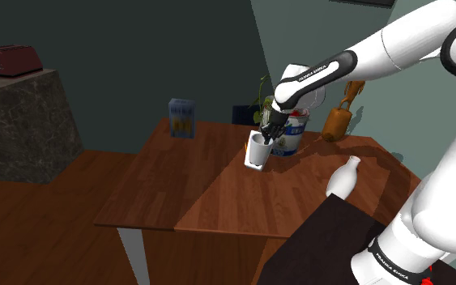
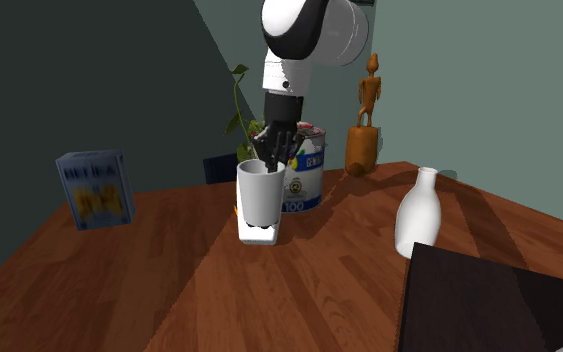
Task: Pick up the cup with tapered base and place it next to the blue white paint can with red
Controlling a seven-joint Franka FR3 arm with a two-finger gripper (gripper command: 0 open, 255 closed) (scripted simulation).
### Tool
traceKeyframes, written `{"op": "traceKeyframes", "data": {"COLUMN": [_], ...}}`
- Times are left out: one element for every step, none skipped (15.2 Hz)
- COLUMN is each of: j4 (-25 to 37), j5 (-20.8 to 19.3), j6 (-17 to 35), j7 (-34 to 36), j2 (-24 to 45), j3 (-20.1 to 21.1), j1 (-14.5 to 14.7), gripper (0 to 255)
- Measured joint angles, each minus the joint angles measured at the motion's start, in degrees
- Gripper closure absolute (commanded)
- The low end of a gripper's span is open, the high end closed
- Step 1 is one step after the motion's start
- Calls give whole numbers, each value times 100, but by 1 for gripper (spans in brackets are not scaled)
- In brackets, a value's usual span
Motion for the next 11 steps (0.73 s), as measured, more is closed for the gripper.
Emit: {"op": "traceKeyframes", "data": {"j4": [26, 38, 84, 105, 159, 189, 214, 241, 277, 305, 330], "j5": [-21, -50, -63, -83, -106, -126, -143, -168, -182, -200, -220], "j6": [-67, -141, -209, -276, -366, -444, -507, -589, -655, -726, -801], "j7": [16, 41, 49, 64, 90, 102, 117, 149, 163, 181, 207], "j2": [-42, -107, -129, -176, -216, -265, -303, -362, -394, -437, -491], "j3": [-4, -7, -11, -14, -13, -18, -19, -16, -15, -15, -11], "j1": [-1, 0, -3, -4, -2, -6, -6, -2, -1, -1, 2], "gripper": [255, 255, 255, 255, 255, 255, 255, 255, 255, 255, 255]}}
